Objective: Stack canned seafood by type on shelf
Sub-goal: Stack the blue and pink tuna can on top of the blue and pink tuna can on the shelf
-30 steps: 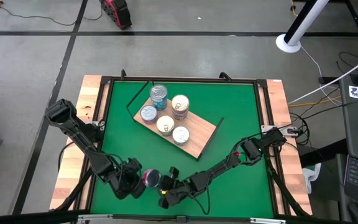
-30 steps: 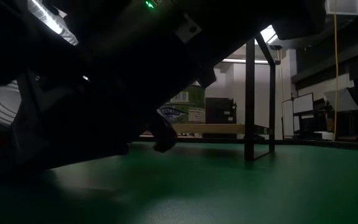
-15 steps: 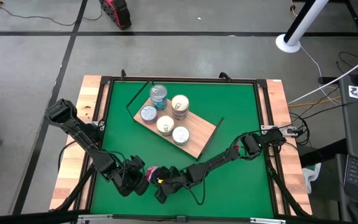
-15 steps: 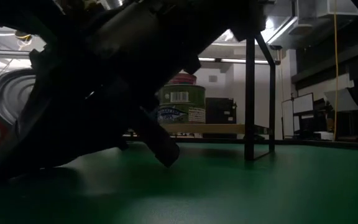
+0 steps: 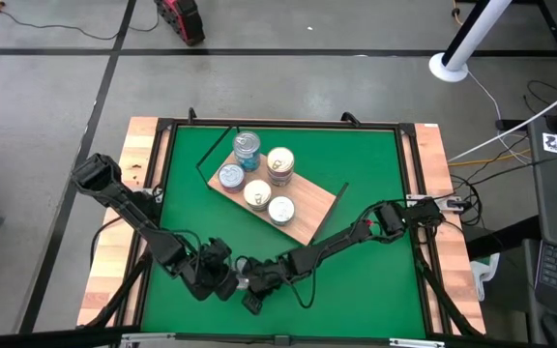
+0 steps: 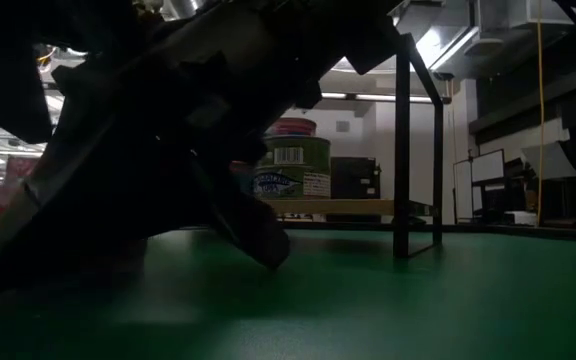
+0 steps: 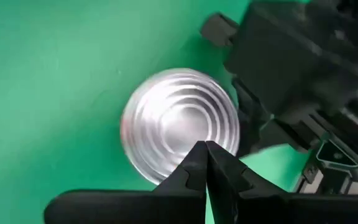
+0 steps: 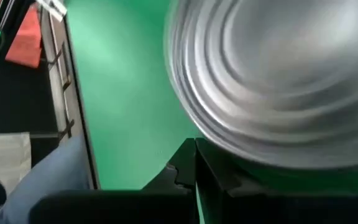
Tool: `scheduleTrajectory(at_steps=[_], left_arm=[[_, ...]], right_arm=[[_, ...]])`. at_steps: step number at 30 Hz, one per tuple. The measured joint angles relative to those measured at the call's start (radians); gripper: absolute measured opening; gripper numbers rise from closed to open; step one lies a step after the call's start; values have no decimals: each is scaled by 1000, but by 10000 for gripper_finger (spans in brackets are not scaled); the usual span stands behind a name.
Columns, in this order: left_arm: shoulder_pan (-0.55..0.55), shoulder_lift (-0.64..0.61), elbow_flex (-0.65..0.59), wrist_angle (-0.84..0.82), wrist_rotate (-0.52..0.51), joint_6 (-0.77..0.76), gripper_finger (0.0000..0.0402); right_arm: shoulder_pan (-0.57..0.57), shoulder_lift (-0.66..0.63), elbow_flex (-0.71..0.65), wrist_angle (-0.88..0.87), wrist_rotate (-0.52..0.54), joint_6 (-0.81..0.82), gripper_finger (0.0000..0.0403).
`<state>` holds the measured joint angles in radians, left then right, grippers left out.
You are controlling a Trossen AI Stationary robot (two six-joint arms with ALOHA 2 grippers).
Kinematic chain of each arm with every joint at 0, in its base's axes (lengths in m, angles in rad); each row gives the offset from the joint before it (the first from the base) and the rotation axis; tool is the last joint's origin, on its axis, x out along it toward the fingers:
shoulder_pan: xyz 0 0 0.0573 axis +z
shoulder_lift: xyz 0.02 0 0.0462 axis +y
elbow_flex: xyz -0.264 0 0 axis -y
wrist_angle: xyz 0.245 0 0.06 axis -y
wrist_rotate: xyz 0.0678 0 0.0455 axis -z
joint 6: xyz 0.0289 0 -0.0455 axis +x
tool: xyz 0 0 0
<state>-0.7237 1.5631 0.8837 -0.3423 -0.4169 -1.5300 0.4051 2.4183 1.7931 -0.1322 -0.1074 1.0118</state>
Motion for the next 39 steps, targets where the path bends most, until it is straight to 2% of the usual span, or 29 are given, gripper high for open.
scheduleTrajectory(at_steps=[4,13,16,20,24,31,35,39], left_arm=[[2,0,0,-6,1,18,0],[-1,-1,0,-70,11,9,0],[-1,-2,0,-108,12,-9,0],[0,-2,-1,-181,2,-19,0],[9,-2,-1,-241,-39,-39,0],[59,42,-3,-238,-52,4,0],[66,70,-4,-238,-52,10,0],[65,88,-4,-237,-36,11,0]], right_arm=[[3,-2,-1,-2,-25,-20,7],[56,-4,54,-11,35,-63,7],[84,-4,106,-86,130,-77,7],[123,-6,170,-247,342,-85,7],[155,-7,174,-320,524,-76,7],[158,-7,174,-343,588,-75,7],[157,-7,174,-342,670,-75,7],[157,-7,174,-342,693,-75,7]])
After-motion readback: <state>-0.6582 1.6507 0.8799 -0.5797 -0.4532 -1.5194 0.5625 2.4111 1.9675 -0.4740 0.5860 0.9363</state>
